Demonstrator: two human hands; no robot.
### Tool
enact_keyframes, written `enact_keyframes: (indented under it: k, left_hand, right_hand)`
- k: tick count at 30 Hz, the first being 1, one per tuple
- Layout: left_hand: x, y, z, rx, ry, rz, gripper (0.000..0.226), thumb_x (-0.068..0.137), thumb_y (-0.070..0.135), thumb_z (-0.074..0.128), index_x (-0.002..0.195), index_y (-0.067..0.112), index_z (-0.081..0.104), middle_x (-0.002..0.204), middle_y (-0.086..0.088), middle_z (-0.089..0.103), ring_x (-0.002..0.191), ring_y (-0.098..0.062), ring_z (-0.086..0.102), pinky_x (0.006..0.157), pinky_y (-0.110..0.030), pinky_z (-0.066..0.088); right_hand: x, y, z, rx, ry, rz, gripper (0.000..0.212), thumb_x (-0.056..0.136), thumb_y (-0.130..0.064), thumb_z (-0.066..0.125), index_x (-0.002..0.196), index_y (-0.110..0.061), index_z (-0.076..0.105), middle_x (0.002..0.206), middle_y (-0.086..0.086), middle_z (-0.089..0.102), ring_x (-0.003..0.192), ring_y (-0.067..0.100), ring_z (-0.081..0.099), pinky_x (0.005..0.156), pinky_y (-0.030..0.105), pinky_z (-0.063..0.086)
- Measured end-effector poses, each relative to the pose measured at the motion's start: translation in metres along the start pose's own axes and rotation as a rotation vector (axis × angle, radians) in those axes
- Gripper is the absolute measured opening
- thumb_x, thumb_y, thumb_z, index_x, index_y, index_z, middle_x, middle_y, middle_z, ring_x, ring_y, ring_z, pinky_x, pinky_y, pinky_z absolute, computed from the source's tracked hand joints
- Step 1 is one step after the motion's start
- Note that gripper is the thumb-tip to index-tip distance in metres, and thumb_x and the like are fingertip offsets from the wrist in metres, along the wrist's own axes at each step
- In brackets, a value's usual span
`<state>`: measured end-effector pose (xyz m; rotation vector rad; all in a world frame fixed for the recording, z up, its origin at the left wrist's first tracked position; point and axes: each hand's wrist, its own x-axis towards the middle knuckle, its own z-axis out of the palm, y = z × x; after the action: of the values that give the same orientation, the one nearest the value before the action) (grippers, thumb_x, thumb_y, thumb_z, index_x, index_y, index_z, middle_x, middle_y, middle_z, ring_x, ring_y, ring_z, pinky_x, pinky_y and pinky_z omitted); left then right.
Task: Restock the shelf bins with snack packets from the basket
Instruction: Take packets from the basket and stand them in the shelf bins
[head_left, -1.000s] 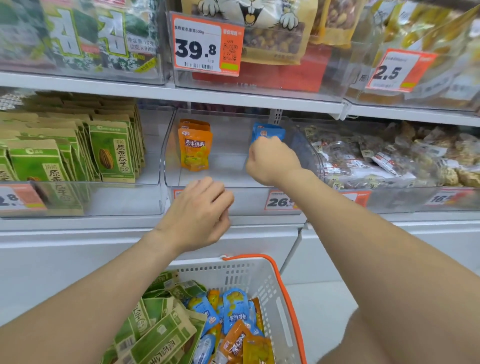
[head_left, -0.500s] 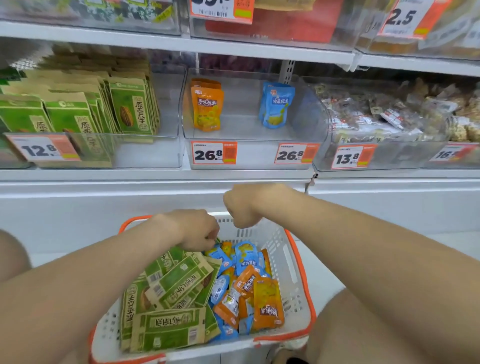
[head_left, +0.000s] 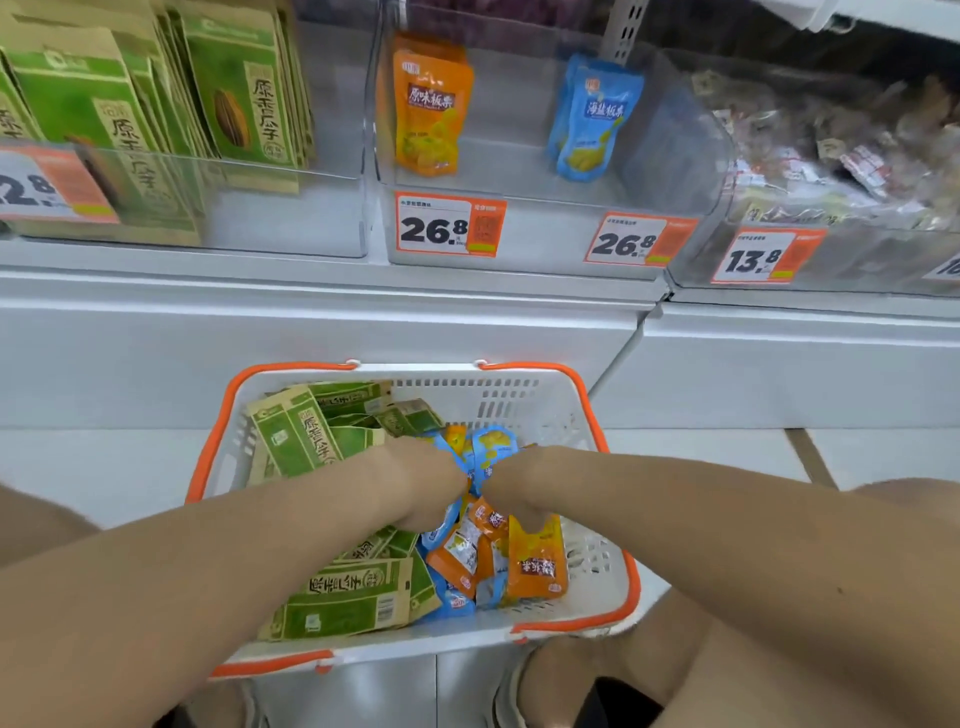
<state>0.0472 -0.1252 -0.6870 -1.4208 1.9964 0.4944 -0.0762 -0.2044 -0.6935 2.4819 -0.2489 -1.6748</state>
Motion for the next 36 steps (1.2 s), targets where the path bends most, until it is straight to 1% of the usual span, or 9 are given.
enact_keyframes:
  k: [3,9,12,16,20,24,27,32,36]
  left_hand:
    - [0.006,0.005,0.002,0.044,-0.007,0.002,0.021,0.104,0.02,0.048,0.115,0.015,0.065,0.096,-0.003,0.059,0.067,-0.02,0.053,0.048,-0.033,0.035]
    - [0.01,-0.001,0.005,0.039,0.015,0.013,0.02,0.102,0.016,0.049,0.113,0.014,0.066,0.093,-0.003,0.058,0.069,-0.021,0.055,0.049,-0.034,0.037]
    - [0.01,-0.005,0.005,0.024,0.025,0.013,0.019,0.101,0.016,0.049,0.109,0.013,0.065,0.093,-0.002,0.062,0.076,-0.023,0.062,0.055,-0.035,0.049]
    - [0.008,-0.006,0.001,-0.009,0.005,0.01,0.018,0.104,0.019,0.046,0.107,0.013,0.063,0.083,0.0,0.053,0.072,-0.021,0.058,0.058,-0.035,0.048]
    - [0.006,-0.005,0.001,-0.025,-0.038,-0.017,0.019,0.105,0.022,0.043,0.107,0.014,0.06,0.081,0.001,0.047,0.065,-0.017,0.047,0.064,-0.038,0.05]
    - [-0.004,-0.009,-0.003,-0.058,-0.073,-0.038,0.02,0.106,0.023,0.041,0.107,0.014,0.059,0.082,0.001,0.049,0.067,-0.017,0.048,0.072,-0.039,0.053]
    - [-0.014,-0.015,-0.008,-0.15,-0.082,-0.069,0.028,0.105,0.026,0.042,0.124,0.015,0.06,0.101,-0.003,0.06,0.085,-0.023,0.059,0.076,-0.04,0.055]
    - [-0.027,-0.035,-0.016,-0.453,0.039,-0.132,0.063,0.101,0.047,0.06,0.153,0.017,0.04,0.143,-0.008,0.058,0.123,-0.029,0.06,0.099,-0.04,0.052]
    - [-0.027,-0.055,-0.021,-0.866,0.251,-0.224,0.046,0.098,0.039,0.07,0.134,0.02,0.049,0.119,-0.003,0.069,0.1,-0.018,0.065,0.084,-0.033,0.053]
  right_hand:
    - [0.017,0.006,0.023,0.025,-0.089,-0.025,0.04,0.1,-0.019,0.058,0.14,-0.014,0.057,0.132,0.007,0.06,0.108,0.027,0.06,0.077,0.04,0.054]
    - [0.02,0.022,0.045,0.109,-0.18,-0.05,0.051,0.102,-0.021,0.05,0.153,-0.023,0.045,0.152,0.004,0.048,0.128,0.032,0.056,0.084,0.041,0.052]
    - [0.019,0.021,0.041,0.155,-0.185,-0.078,0.052,0.099,-0.021,0.053,0.15,-0.026,0.048,0.149,0.002,0.05,0.128,0.031,0.055,0.08,0.04,0.049]
    - [0.033,0.011,0.043,0.03,-0.071,-0.101,0.033,0.104,-0.022,0.054,0.134,-0.01,0.062,0.133,0.008,0.063,0.109,0.025,0.063,0.067,0.025,0.046]
    - [0.036,0.001,0.043,0.219,0.073,-0.117,0.073,0.094,-0.034,0.075,0.153,-0.01,0.039,0.14,0.009,0.052,0.127,0.03,0.055,0.094,0.039,0.051]
    - [0.034,0.0,0.033,0.17,0.063,-0.106,0.051,0.098,-0.041,0.069,0.135,-0.008,0.058,0.116,0.006,0.055,0.117,0.029,0.059,0.095,0.042,0.055]
    - [0.021,0.014,0.015,0.222,0.157,-0.094,0.045,0.1,-0.041,0.064,0.129,-0.008,0.064,0.121,0.007,0.061,0.107,0.027,0.059,0.089,0.039,0.054]
    - [-0.019,0.049,-0.024,0.518,0.389,0.032,0.033,0.095,-0.032,0.066,0.104,0.001,0.069,0.096,0.014,0.068,0.087,0.033,0.064,0.072,0.039,0.052]
    - [-0.049,0.072,-0.04,1.128,0.531,-0.019,0.035,0.097,-0.007,0.061,0.131,-0.014,0.054,0.117,0.017,0.061,0.092,0.031,0.069,0.074,0.044,0.061]
